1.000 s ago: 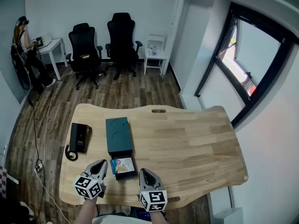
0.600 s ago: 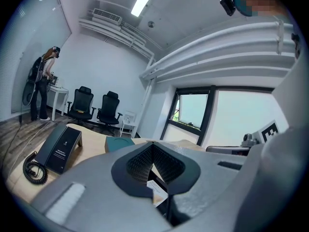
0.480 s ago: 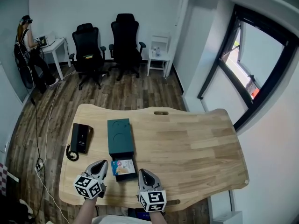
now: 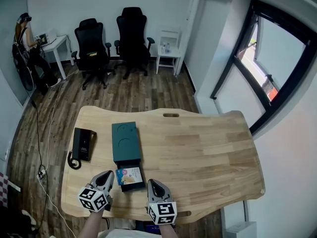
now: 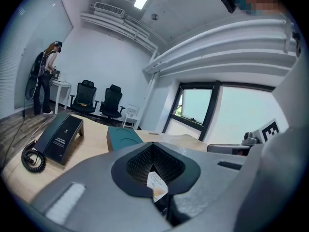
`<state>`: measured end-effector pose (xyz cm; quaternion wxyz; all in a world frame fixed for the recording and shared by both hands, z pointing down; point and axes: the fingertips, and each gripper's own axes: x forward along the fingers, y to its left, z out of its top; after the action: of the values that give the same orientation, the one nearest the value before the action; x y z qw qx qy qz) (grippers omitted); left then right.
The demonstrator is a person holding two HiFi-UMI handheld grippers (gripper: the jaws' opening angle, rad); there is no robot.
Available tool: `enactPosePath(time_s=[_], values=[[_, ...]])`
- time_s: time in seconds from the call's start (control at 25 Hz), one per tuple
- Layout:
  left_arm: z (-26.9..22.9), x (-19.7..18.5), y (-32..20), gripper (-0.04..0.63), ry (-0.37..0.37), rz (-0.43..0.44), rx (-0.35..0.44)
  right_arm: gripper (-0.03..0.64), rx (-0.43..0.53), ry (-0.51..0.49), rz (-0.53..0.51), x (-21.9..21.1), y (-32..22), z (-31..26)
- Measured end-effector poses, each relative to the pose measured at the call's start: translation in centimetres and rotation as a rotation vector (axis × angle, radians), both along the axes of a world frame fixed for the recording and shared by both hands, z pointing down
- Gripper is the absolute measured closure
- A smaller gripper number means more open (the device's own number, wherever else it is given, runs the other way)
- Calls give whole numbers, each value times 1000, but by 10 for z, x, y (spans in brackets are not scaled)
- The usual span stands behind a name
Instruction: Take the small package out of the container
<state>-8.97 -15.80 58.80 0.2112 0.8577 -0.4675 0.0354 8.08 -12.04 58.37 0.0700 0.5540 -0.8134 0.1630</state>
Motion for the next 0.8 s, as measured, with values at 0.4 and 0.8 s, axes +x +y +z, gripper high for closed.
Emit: enactPosePath(time_s=[0.4,0.8], values=[[37,-7,-7,594,2,-36,-93,614,-72,7,-24,0,-10,30],[76,-7,-9,592,26,-54,-211,613,-127,19,-67,-4,-22,53]])
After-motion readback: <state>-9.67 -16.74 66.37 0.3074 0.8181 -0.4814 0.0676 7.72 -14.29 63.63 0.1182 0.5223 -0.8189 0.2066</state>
